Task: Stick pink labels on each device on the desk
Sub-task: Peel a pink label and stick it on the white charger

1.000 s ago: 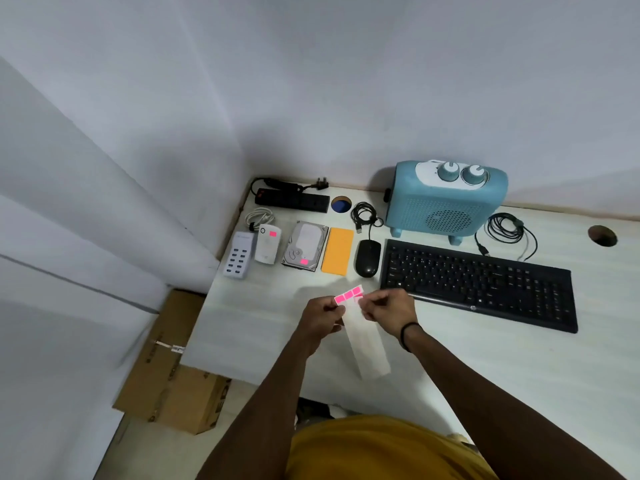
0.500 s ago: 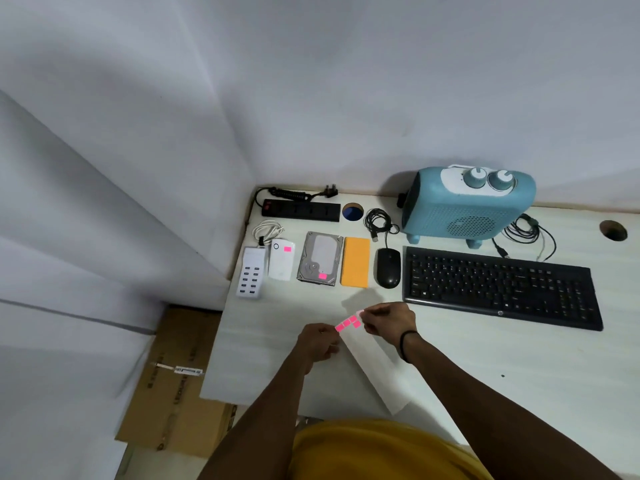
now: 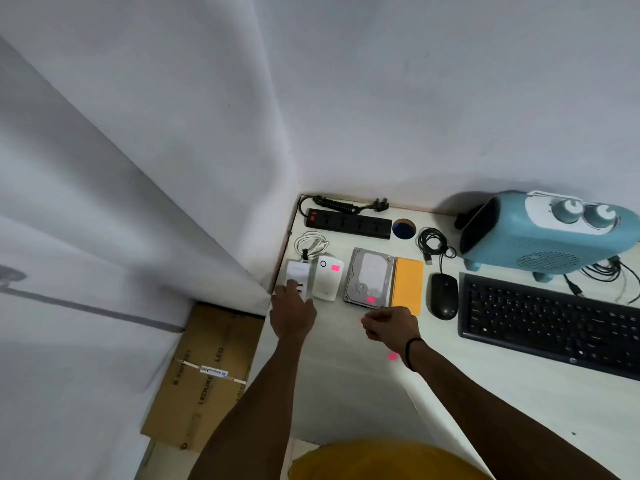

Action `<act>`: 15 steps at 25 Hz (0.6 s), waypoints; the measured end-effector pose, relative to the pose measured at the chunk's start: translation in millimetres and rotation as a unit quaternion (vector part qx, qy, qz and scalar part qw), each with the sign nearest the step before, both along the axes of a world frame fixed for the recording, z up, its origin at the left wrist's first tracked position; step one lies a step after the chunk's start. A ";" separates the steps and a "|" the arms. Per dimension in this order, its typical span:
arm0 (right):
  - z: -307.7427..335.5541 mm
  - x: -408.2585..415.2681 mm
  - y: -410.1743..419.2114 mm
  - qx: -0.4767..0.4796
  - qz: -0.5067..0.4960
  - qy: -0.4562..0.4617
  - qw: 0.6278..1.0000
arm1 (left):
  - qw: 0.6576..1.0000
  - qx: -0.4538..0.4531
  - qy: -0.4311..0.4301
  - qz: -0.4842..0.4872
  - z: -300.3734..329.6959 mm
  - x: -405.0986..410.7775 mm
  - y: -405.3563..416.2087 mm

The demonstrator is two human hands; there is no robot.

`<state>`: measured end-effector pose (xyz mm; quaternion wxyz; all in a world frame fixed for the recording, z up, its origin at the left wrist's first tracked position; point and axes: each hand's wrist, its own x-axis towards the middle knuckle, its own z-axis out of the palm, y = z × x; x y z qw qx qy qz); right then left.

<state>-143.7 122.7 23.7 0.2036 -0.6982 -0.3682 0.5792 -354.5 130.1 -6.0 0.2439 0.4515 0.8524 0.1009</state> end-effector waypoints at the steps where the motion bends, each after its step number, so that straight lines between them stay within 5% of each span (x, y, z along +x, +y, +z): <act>1: 0.4 -3.2 4.2 0.003 0.001 0.001 1.000 | 1.000 -0.016 0.006 -0.013 -2.4 -6.3 7.2; 6: -0.3 -8.0 24.3 -0.003 0.008 0.003 1.000 | 0.997 -0.055 -0.011 -0.048 -22.6 -21.6 30.9; 10: 1.7 -10.8 32.7 -0.010 0.004 0.045 0.999 | 0.999 0.017 -0.046 -0.006 -24.3 -25.1 35.0; 13: 12.8 -14.4 34.2 -0.015 -0.003 0.065 0.998 | 0.972 0.050 -0.208 0.100 -3.4 -27.4 40.8; 15: 24.9 -15.9 35.0 0.001 -0.013 0.084 0.996 | 0.901 0.052 -0.369 0.222 7.2 -30.6 38.0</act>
